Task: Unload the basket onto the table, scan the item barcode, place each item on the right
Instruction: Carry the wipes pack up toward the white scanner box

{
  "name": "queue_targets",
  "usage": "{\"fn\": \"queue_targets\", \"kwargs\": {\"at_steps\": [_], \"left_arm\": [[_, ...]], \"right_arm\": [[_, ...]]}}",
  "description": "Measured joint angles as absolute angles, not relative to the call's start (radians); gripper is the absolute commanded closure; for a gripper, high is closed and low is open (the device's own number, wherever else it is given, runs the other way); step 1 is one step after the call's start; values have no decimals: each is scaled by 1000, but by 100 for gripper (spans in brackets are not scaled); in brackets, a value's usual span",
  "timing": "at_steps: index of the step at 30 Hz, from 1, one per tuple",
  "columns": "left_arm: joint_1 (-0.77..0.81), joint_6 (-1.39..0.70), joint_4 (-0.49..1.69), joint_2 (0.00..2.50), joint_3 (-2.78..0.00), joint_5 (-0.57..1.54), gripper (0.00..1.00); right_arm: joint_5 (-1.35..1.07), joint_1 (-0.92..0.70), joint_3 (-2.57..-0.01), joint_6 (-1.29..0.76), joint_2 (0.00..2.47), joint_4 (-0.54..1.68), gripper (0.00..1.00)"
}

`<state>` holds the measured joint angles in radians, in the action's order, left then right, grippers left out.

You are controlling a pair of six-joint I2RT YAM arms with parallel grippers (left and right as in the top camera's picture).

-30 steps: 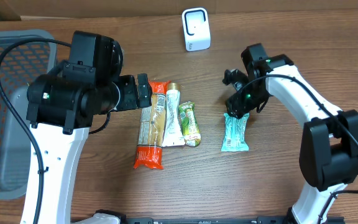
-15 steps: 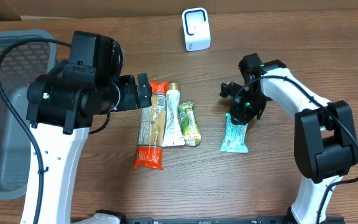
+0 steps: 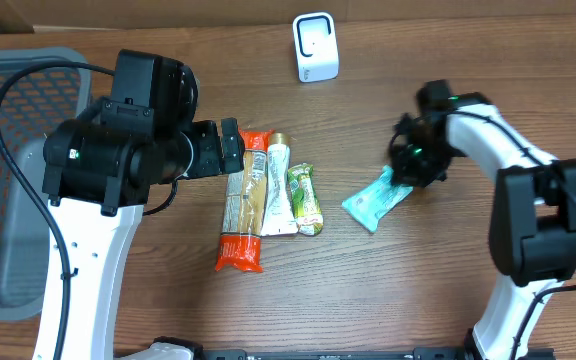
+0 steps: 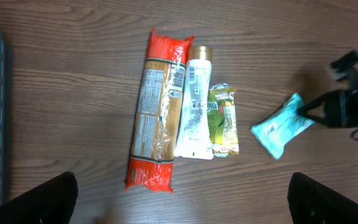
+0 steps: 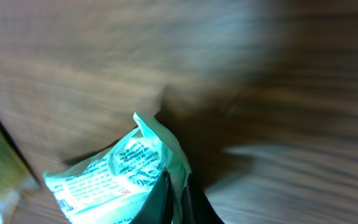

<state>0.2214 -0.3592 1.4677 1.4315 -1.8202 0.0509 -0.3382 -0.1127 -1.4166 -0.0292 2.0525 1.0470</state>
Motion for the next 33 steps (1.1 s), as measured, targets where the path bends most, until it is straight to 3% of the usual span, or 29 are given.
{"fn": "queue_targets", "kwargs": {"at_steps": [4, 5, 6, 11, 14, 19, 26, 30, 33], "left_arm": [[221, -360, 1468, 1431, -1820, 51, 0], [221, -360, 1468, 1431, -1820, 51, 0], [221, -360, 1468, 1431, -1820, 51, 0], [221, -360, 1468, 1431, -1820, 51, 0], [221, -359, 1468, 1431, -1820, 51, 0], [221, -360, 1468, 1431, -1820, 51, 0], [221, -359, 1468, 1431, -1820, 51, 0], [221, -360, 1468, 1431, -1820, 51, 0], [221, -360, 1468, 1431, -1820, 51, 0]], "right_arm": [[-430, 3, -1416, -119, 2059, 1032, 92], [-445, 27, -1416, -138, 2060, 1035, 72], [-455, 46, -1415, -156, 2060, 1038, 62], [-490, 55, -1409, -170, 2060, 1050, 34], [-495, 47, -1406, -90, 2060, 1057, 30], [-468, 44, -1399, 64, 2060, 1056, 33], [-502, 47, -1308, 131, 2040, 926, 62], [-558, 49, -1251, 141, 2027, 871, 95], [-611, 52, -1237, 148, 2027, 873, 96]]}}
